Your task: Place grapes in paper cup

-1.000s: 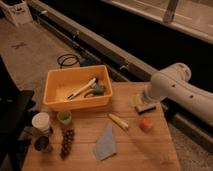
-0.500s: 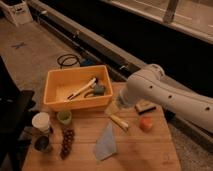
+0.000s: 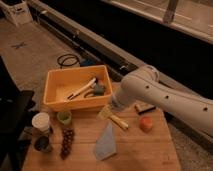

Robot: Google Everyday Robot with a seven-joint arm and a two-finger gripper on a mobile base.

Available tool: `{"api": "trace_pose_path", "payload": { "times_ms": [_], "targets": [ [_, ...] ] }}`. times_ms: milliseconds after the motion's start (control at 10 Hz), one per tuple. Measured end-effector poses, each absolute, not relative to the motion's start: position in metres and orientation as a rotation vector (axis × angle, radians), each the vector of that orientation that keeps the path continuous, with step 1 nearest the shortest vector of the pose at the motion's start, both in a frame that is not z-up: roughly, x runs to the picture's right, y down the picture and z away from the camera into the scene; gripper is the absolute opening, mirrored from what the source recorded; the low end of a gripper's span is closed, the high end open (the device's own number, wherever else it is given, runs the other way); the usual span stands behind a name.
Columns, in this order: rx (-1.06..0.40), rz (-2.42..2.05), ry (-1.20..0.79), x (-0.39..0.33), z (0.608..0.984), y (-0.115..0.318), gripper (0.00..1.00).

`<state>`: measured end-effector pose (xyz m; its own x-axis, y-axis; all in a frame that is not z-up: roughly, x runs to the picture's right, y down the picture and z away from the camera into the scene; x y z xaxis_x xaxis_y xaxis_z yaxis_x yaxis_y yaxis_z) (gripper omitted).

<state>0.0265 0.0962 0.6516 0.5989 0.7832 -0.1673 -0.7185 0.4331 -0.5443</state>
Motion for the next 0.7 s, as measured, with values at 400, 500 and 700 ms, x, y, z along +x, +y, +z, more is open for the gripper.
{"api": "trace_pose_path", "payload": {
  "times_ms": [400, 500, 700],
  "targets": [
    [-0.647, 0.847, -0.129, -0.009, 0.663, 0.105, 0.80],
    [-0.655, 0.827, -0.140, -0.027, 0.666, 0.108, 0.80],
    [-0.684, 0.758, -0.189, -0.087, 0.679, 0.120, 0.80]
  ]
}}
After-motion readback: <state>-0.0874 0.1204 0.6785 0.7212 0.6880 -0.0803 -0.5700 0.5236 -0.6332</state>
